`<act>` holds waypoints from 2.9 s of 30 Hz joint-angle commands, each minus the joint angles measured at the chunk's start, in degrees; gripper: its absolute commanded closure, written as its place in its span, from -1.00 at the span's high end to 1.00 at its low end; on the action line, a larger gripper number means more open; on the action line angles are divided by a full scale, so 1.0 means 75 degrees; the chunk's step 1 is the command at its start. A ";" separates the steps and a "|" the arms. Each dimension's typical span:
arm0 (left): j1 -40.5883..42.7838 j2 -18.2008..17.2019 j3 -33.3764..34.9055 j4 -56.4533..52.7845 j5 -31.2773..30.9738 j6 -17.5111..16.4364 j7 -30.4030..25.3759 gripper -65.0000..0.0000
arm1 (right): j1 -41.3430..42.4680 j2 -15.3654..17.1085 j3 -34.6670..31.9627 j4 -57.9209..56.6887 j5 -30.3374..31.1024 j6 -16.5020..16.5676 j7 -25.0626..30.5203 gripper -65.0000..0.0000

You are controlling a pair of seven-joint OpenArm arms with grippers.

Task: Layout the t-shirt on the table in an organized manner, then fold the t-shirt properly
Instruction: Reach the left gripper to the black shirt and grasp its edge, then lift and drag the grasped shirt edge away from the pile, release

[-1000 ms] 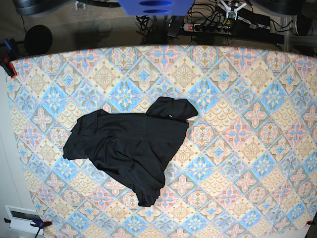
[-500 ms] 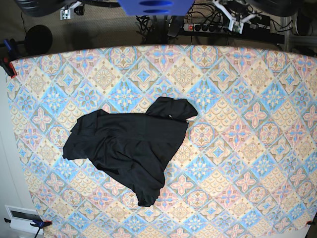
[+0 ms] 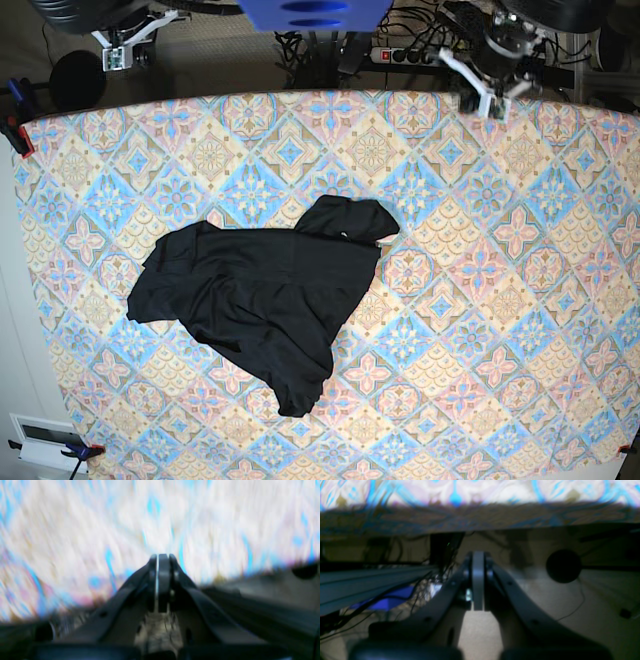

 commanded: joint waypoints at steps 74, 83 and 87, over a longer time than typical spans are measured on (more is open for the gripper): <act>-0.8870 -0.0436 -0.1035 -0.5791 -0.1884 -0.0069 0.3011 -0.20 | 0.3908 -0.0588 -0.1081 0.0380 0.0001 0.0025 -0.2508 -1.00; -0.6795 -0.0061 -0.0777 -0.2251 -0.3267 -0.0456 0.4383 -0.10 | 0.4014 -0.0588 -0.1186 0.0380 0.0001 0.0025 -0.2508 -1.00; -0.6643 0.0513 -0.0179 -0.2591 -0.2681 -0.0444 0.4371 -0.10 | 0.4014 -0.0588 -0.1186 0.0380 0.0001 0.0025 -0.2508 -1.00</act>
